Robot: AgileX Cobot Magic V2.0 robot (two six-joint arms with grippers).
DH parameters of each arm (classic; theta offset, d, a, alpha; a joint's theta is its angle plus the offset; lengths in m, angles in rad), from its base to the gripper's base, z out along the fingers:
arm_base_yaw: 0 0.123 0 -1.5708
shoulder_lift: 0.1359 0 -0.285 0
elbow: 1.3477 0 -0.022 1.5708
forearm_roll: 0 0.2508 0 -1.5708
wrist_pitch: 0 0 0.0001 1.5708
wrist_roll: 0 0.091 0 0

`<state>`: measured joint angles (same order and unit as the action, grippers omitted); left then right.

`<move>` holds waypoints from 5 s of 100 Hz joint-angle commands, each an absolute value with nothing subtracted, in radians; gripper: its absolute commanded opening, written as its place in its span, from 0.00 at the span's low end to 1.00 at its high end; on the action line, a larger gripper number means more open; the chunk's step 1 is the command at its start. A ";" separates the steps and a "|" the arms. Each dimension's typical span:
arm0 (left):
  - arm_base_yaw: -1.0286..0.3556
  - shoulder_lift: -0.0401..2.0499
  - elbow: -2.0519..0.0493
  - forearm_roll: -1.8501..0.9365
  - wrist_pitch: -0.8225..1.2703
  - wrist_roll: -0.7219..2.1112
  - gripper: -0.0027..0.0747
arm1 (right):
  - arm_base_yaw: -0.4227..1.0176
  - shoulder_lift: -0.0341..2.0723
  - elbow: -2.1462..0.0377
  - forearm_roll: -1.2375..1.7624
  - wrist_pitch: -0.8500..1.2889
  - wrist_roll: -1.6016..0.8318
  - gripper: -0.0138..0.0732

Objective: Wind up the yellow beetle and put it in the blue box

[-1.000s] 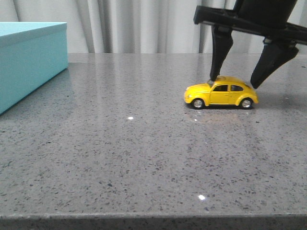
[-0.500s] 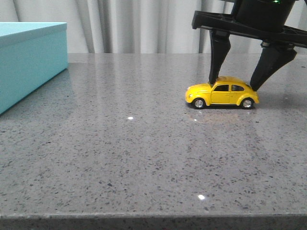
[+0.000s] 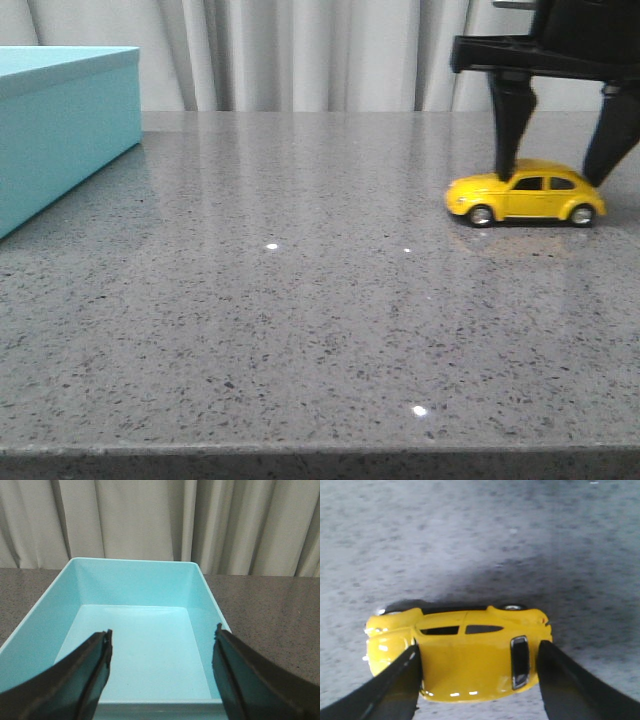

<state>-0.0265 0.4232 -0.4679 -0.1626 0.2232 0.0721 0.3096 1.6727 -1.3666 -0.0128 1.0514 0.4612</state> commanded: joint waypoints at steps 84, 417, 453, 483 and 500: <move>-0.033 0.436 -0.503 -0.170 0.137 0.073 0.59 | 0.318 1.348 -1.400 -0.058 1.064 0.406 0.72; -0.417 1.671 -1.369 -0.031 0.850 1.028 0.51 | 0.323 1.033 -1.127 -0.049 0.872 0.395 0.72; -0.417 1.671 -1.377 -0.031 0.856 1.028 0.32 | 0.323 1.033 -1.127 -0.049 0.872 0.395 0.72; -0.417 1.655 -1.564 -0.035 0.866 0.875 0.32 | 0.323 1.033 -1.127 -0.049 0.872 0.395 0.72; -0.403 1.625 -1.704 -0.031 0.864 0.692 0.32 | 0.323 1.033 -1.127 -0.049 0.872 0.395 0.72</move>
<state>-0.4099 1.6982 -1.6115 -0.0240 0.9051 0.8028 0.3213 1.0544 -1.1009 -0.0426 0.9204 0.4072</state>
